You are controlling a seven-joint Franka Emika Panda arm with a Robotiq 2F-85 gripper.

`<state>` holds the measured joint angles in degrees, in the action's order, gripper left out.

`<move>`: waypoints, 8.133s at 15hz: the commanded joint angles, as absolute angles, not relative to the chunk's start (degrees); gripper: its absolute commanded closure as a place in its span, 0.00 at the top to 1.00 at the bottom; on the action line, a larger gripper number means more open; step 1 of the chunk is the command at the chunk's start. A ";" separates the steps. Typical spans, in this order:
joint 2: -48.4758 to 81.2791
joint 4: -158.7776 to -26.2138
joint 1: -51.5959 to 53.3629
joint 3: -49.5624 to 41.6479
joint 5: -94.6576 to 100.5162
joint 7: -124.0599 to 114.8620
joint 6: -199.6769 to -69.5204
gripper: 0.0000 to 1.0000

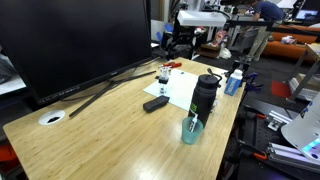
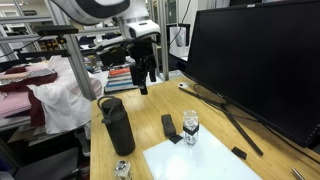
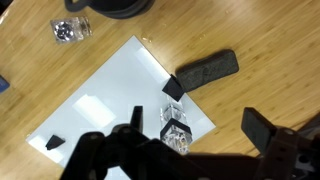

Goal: Put the duster on the whiteboard

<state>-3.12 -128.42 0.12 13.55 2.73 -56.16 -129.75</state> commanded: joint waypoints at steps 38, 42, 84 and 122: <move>31.52 -110.30 5.92 2.29 -16.42 -78.82 -134.73 1.00; 32.69 -110.00 6.12 2.04 -17.53 -79.49 -132.83 1.00; 35.49 -107.82 11.01 0.81 -15.37 -96.60 -135.56 1.00; 22.62 -110.61 10.94 -1.01 -10.21 -89.07 -135.21 0.25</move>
